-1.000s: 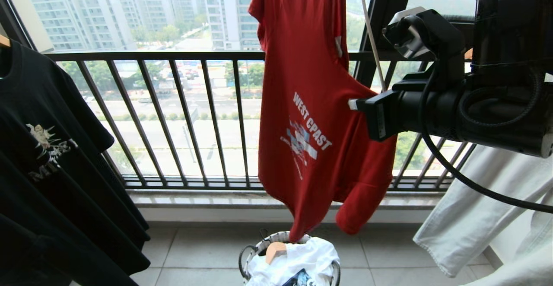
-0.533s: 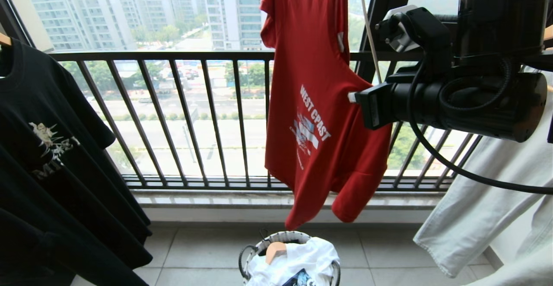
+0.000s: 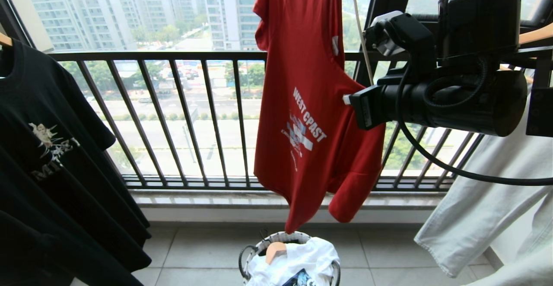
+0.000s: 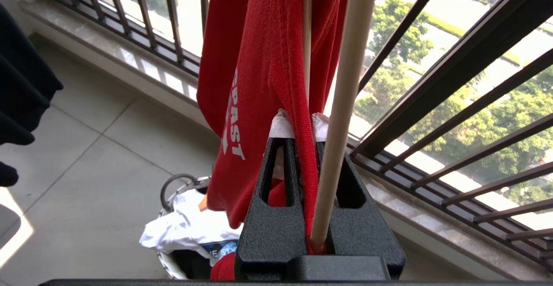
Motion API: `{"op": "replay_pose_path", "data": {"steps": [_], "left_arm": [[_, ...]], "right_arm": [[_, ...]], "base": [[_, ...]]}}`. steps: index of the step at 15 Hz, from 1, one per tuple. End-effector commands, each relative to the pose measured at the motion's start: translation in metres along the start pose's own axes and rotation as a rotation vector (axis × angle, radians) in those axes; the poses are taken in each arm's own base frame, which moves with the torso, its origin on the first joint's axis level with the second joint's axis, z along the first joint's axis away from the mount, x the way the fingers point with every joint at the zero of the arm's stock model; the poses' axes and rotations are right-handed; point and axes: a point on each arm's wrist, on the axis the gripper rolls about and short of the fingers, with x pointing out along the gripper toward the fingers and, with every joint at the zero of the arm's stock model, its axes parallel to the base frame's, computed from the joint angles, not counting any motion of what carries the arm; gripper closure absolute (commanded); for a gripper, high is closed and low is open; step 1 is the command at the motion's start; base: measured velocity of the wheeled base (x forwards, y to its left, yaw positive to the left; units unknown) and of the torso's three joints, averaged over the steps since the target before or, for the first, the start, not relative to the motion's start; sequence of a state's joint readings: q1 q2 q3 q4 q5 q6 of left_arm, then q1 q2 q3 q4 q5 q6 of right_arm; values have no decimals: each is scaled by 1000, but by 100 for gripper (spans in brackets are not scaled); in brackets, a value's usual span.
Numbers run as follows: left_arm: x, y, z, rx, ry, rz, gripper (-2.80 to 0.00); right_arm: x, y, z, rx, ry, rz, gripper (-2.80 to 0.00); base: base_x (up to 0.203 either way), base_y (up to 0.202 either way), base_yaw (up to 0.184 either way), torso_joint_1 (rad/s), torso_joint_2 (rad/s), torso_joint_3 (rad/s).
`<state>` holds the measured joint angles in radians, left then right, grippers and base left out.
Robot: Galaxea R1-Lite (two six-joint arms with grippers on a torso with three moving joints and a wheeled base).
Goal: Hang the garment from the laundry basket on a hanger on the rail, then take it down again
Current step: Hang the clothes rack on the clothesline
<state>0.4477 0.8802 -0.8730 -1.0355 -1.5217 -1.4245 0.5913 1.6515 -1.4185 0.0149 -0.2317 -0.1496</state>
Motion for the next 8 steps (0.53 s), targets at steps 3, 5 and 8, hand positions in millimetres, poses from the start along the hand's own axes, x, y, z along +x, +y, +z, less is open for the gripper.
{"op": "replay_pose_path", "data": {"steps": [3, 5, 8], "left_arm": [[0, 0, 0, -3, 8, -1, 0], [0, 0, 0, -3, 8, -1, 0], [0, -1, -1, -3, 8, -1, 0]], "right_arm": [[0, 0, 0, -1, 1, -1, -280], [-2, 0, 1, 1, -3, 0, -280], [-16, -4, 3, 12, -23, 2, -280]], "base": [[0, 0, 0, 0, 0, 0], [0, 0, 0, 0, 0, 0], [0, 0, 0, 0, 0, 0]]}}
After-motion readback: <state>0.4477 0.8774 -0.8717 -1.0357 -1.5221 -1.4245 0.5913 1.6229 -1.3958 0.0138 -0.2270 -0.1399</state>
